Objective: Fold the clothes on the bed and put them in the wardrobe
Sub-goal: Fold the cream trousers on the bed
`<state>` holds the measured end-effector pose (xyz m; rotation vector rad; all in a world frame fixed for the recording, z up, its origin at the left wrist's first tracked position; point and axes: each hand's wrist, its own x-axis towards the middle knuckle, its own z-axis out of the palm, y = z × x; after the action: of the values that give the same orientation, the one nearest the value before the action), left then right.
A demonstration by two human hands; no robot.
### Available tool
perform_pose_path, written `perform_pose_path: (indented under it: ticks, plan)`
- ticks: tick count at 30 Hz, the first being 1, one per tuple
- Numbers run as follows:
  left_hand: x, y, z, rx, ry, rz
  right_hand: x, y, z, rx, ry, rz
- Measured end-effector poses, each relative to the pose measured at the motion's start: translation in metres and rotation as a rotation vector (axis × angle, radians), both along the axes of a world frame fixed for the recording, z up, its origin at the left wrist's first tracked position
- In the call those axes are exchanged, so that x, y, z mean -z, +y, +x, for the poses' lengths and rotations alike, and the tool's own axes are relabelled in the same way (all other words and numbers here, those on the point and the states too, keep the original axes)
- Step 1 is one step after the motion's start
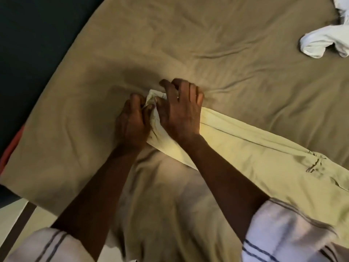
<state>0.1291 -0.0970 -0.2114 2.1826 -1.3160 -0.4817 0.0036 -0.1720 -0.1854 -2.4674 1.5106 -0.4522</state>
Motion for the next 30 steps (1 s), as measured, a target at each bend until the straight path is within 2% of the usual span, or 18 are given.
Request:
perform_pose_path:
  ticks: [1, 3, 5, 7, 11, 16, 18, 20, 21, 23, 25, 27, 30]
  plan:
    - [0.001, -0.001, 0.004, 0.022, 0.013, 0.015, -0.002, 0.012, -0.005, -0.017, -0.011, -0.048]
    - [0.003, -0.003, 0.010, 0.038, 0.027, 0.050, -0.001, 0.043, -0.017, -0.095, 0.029, -0.009]
    - [0.005, -0.007, 0.010, 0.040, -0.015, 0.062, 0.006, 0.070, -0.035, -0.141, 0.174, 0.087]
    - [0.005, -0.013, 0.007, 0.050, -0.073, 0.073, 0.015, 0.082, -0.049, -0.143, 0.272, 0.100]
    - [0.007, -0.019, 0.016, 0.107, -0.142, 0.055, 0.020, 0.085, -0.050, -0.207, 0.054, 0.066]
    - [0.002, -0.014, 0.017, 0.129, -0.203, 0.153, 0.019, 0.094, -0.059, -0.264, -0.027, 0.217]
    - [-0.014, -0.014, 0.005, 0.014, -0.308, 0.228, 0.010, 0.096, -0.071, -0.147, -0.138, 0.214]
    - [-0.032, -0.014, -0.017, -0.017, -0.395, 0.173, -0.003, 0.099, -0.091, 0.159, -0.237, 0.127]
    - [-0.041, -0.015, -0.035, 0.071, -0.398, 0.084, -0.007, 0.099, -0.106, 0.337, -0.269, 0.075]
    - [-0.044, -0.015, -0.071, 0.402, -0.291, -0.092, -0.007, 0.098, -0.137, 0.643, -0.328, 0.024]
    - [-0.043, -0.026, -0.127, 0.703, -0.152, -0.196, -0.002, 0.098, -0.187, 0.917, -0.223, -0.017]
    - [-0.038, -0.039, -0.168, 0.816, -0.182, -0.159, 0.009, 0.098, -0.218, 1.005, -0.081, -0.015]
    - [-0.019, -0.063, -0.235, 0.919, -0.293, -0.063, 0.020, 0.121, -0.256, 0.860, 0.164, 0.111]
